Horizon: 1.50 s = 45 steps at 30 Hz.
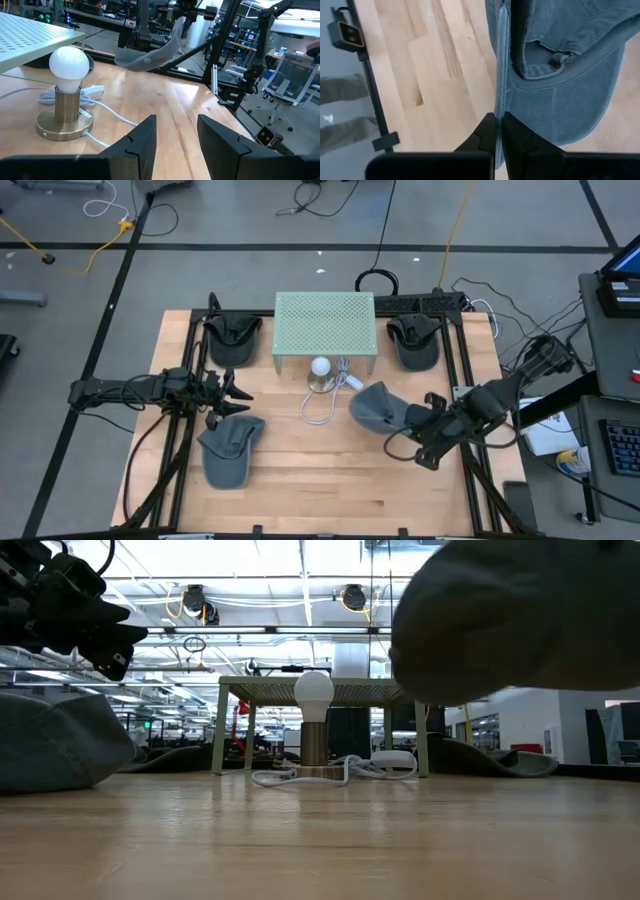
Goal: Pick & Place hat
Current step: Put the right gray cap on the shelf
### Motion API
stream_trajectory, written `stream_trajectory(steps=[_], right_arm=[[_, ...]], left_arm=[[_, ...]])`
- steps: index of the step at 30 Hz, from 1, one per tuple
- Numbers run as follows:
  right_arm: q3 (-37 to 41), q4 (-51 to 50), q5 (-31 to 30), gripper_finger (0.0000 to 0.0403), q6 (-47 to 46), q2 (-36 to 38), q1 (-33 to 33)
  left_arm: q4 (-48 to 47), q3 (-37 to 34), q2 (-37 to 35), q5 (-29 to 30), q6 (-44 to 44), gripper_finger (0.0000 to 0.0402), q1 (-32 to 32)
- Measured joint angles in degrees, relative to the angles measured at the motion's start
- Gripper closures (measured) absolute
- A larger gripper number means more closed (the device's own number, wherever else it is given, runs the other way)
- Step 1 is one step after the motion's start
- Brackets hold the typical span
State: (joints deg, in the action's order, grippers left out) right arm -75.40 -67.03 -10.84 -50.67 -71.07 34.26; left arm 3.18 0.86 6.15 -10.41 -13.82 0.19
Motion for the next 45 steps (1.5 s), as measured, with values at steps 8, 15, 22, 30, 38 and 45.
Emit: stream_trajectory(steps=[8,15,22,30,38,45], right_arm=[[0.00,4.69,-3.03,0.0402,11.51,2.28,-0.02],[0.00,11.22,-3.06,0.0402,20.14,2.73,-0.04],[0.00,22.31,-2.90,0.0397,29.55,2.73,-1.17],[0.00,36.02,-2.87,0.0397,37.25,2.73,-4.82],[0.02,44.84,-2.50,0.0397,41.72,2.73,-8.05],[0.02,49.68,0.79,0.0397,41.95,2.73,-10.52]], left_arm=[[0.00,0.00,0.00,0.00,-0.02,0.0254,0.00],[0.00,-0.02,0.00,0.00,-0.02,0.0254,0.00],[0.00,0.00,-0.01,0.00,-0.01,0.0254,-0.01],[0.00,0.00,0.00,0.00,0.00,0.0254,-0.01],[0.00,0.00,-0.01,0.00,-0.02,0.0254,-0.02],[0.00,0.00,-0.02,0.00,-0.02,0.0254,0.00]])
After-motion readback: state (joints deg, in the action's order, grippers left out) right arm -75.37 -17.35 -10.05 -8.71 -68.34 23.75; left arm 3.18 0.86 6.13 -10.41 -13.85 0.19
